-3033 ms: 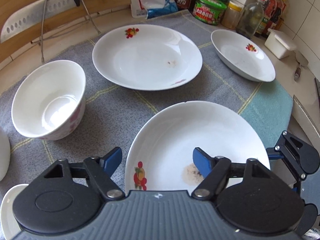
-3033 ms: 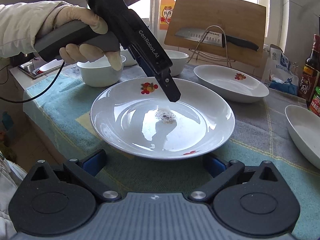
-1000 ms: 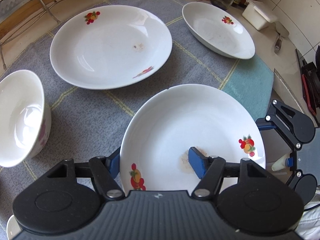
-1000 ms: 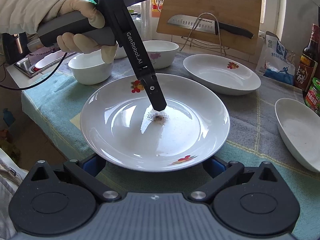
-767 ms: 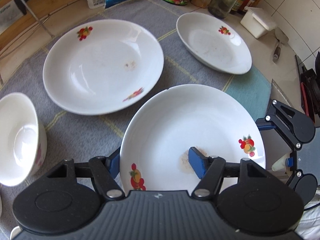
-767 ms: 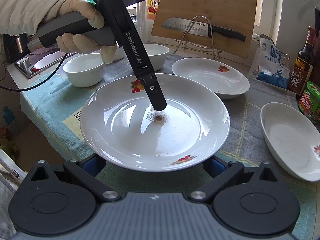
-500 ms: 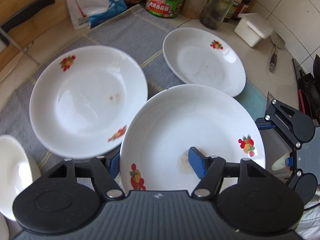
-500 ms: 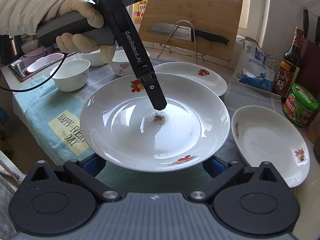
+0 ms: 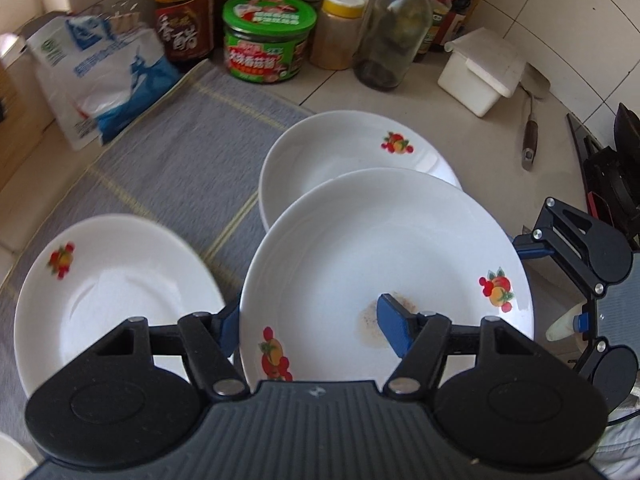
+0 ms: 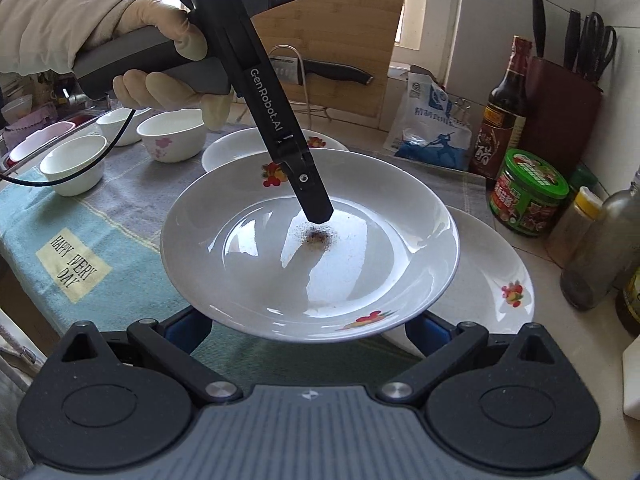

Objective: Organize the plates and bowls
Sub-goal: 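Lower the stained plate onto the flowered plate with the left tool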

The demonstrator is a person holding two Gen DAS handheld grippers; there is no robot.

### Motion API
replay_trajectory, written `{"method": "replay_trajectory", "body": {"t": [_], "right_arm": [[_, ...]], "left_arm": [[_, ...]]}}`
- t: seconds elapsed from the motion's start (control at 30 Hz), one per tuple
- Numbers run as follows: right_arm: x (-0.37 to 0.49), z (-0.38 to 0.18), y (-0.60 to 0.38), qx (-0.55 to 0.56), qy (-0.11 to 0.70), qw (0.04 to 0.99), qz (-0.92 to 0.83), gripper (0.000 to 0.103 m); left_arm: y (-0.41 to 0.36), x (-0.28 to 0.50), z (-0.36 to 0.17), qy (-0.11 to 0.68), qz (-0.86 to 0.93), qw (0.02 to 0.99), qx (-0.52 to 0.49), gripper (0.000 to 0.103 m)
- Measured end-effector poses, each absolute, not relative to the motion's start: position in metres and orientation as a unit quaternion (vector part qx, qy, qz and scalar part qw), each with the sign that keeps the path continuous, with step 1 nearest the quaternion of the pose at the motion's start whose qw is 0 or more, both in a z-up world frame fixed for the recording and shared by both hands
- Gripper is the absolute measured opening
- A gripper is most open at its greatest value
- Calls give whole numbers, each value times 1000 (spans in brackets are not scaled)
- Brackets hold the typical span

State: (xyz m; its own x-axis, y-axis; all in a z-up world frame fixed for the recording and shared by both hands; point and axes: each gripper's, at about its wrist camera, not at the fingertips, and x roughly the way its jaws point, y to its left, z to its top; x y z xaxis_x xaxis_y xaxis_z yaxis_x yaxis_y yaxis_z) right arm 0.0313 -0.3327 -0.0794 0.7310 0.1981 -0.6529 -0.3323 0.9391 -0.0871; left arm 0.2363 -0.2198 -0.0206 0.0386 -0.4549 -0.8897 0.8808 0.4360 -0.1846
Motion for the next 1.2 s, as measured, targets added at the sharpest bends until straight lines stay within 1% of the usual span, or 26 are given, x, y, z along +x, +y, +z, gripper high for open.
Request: {"method": "replay_trajectory", "body": {"t": [0.53, 1.2], "right_arm": [[39, -83, -377, -76, 349, 930, 81, 103], [46, -89, -391, -53, 374, 924, 56, 103]], "left_arm": [[-295, 253, -34, 485, -529, 655, 235, 67], [-322, 262, -53, 496, -541, 637, 235, 69]]}}
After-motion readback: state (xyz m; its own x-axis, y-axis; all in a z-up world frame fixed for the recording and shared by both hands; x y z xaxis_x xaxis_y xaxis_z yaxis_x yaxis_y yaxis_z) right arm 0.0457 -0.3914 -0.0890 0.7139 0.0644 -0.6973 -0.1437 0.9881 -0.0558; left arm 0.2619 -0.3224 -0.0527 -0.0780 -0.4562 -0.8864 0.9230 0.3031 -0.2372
